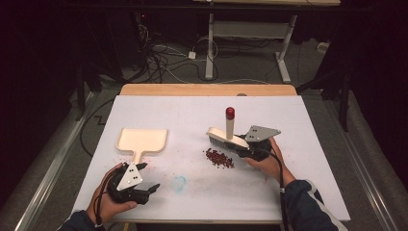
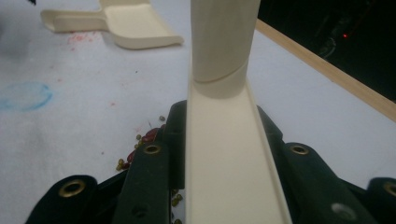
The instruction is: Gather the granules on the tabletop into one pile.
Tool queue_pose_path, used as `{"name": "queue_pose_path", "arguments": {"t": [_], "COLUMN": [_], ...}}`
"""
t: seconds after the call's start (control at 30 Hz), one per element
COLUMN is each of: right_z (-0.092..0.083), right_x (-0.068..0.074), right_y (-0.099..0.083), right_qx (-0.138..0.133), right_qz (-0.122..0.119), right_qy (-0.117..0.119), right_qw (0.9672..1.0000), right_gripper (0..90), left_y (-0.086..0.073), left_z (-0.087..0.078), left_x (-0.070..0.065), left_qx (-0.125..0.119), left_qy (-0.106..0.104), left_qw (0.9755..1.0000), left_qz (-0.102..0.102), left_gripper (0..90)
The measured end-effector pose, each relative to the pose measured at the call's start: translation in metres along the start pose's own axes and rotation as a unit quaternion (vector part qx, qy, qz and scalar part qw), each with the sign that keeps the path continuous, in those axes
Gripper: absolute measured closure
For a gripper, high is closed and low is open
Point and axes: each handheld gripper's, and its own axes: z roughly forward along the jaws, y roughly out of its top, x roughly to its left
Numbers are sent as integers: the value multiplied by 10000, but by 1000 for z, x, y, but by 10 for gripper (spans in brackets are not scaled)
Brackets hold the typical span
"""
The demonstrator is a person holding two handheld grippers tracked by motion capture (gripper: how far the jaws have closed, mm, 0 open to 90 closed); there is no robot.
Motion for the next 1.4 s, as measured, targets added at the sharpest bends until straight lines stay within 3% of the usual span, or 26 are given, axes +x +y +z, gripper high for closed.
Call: {"name": "queue_pose_path", "arguments": {"t": [0.1, 0.17, 0.27, 0.3, 0.33, 0.4, 0.47, 0.57, 0.67, 0.77, 0.87, 0.93, 1.1, 1.3, 1.4], "right_z": [-11, -17, -22, -21, -21, -18, -15, -7, 4, 15, 20, 22, 23, 23, 21], "right_x": [8, 18, 34, 45, 45, 53, 62, 72, 87, 96, 98, 97, 97, 98, 97], "right_y": [2, 2, -2, -5, -5, -5, -3, 1, 6, 9, 12, 13, 15, 15, 16], "right_qx": [81, 158, 393, 553, 553, 649, 677, 639, 680, 690, 650, 587, 509, 446, 389], "right_qz": [263, 492, 936, 1249, 1249, 1377, 1479, 1747, 1713, 1721, 1699, 1846, 1886, 1825, 1796], "right_qy": [-534, -910, -1454, -1719, -1719, -1865, -2123, -2264, -2388, -2580, -2793, -2829, -2967, -2967, -2895], "right_qw": [9982, 9945, 9841, 9756, 9756, 9706, 9636, 9561, 9534, 9482, 9428, 9394, 9348, 9363, 9394], "right_gripper": [675, 675, 675, 675, 675, 675, 675, 675, 673, 671, 673, 673, 675, 675, 676], "left_y": [0, 0, 1, 1, 1, 2, 2, 3, 4, 4, 3, 3, 3, 4, 4], "left_z": [-2, -3, -3, -4, -4, -4, -4, -3, -3, -4, -5, -5, -5, -3, -4], "left_x": [-1, -2, -3, -3, -3, -3, -3, -3, -3, -3, -3, -3, -3, -3, -3], "left_qx": [-33, -56, -70, -78, -84, -96, -113, -117, -145, -163, -176, -184, -171, -154, -162], "left_qy": [16, 25, 23, 19, 13, 7, -7, -38, -54, -56, -61, -75, -79, -75, -79], "left_qw": [10000, 10000, 10000, 10000, 10000, 9999, 9999, 9999, 9999, 9998, 9998, 9998, 9998, 9998, 9998], "left_qz": [13, 12, 23, 19, 15, 48, 19, 47, 50, 50, 48, 39, 54, 45, 43], "left_gripper": [198, 198, 198, 198, 198, 198, 199, 203, 204, 206, 207, 208, 208, 209, 209]}}
